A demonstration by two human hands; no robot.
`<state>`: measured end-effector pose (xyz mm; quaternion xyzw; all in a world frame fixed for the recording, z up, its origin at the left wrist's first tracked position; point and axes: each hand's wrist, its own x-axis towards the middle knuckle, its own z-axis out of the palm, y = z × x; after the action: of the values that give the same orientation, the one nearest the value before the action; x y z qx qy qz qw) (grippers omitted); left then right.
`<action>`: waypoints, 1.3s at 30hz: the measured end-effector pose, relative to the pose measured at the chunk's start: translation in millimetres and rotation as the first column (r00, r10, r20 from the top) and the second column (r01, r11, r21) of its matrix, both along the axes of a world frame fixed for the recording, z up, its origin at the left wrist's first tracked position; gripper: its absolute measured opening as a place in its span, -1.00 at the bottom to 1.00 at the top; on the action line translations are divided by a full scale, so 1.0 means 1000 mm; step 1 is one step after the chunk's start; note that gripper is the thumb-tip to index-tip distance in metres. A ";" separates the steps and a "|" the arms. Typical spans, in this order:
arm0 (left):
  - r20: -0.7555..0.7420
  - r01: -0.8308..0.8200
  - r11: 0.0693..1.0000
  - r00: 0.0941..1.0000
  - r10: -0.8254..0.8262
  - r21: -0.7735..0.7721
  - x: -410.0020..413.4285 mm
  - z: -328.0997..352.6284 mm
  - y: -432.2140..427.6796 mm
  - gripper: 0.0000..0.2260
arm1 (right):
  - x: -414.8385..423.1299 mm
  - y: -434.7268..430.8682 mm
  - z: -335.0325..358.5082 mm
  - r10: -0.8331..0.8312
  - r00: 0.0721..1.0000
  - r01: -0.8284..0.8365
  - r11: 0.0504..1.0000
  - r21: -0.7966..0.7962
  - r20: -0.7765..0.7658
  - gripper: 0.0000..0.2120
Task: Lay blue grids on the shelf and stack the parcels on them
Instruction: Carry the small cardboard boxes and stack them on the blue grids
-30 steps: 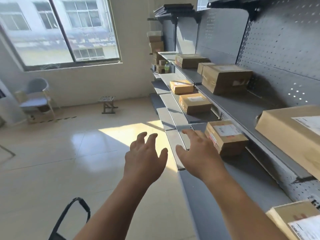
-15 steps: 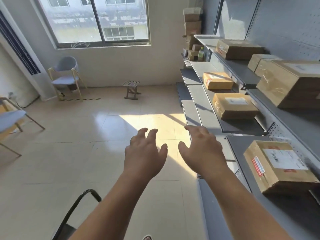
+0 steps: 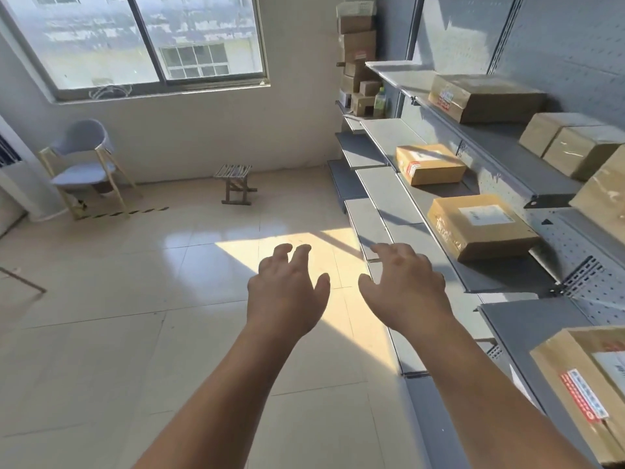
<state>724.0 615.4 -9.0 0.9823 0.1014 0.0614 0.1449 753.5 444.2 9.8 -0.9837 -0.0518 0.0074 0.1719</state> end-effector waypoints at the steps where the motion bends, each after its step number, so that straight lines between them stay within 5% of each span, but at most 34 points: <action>1: -0.001 0.005 1.000 1.000 -0.005 0.001 0.015 0.000 0.003 -0.46 | 0.014 0.002 0.000 -0.007 1.000 0.007 1.000 0.006 0.001 -0.50; 20: 0.089 0.041 0.999 0.995 -0.038 -0.025 0.292 0.028 -0.027 -0.48 | 0.284 -0.018 0.027 -0.003 0.992 -0.009 0.996 0.093 0.129 -0.48; 30: 0.170 0.408 0.912 0.902 -0.397 -0.034 0.438 0.045 -0.085 -0.49 | 0.373 -0.068 0.045 -0.299 0.918 0.272 0.953 0.135 0.262 -0.49; 39: 0.151 0.691 0.721 0.718 -0.680 -0.039 0.534 0.063 -0.125 -0.51 | 0.410 -0.097 0.054 -0.628 0.740 0.621 0.776 0.114 0.242 -0.51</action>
<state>1257.5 490.2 53.9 0.9362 -0.2762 0.0605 0.2089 1164.0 346.8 64.1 -0.9335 0.2576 -0.1835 0.1687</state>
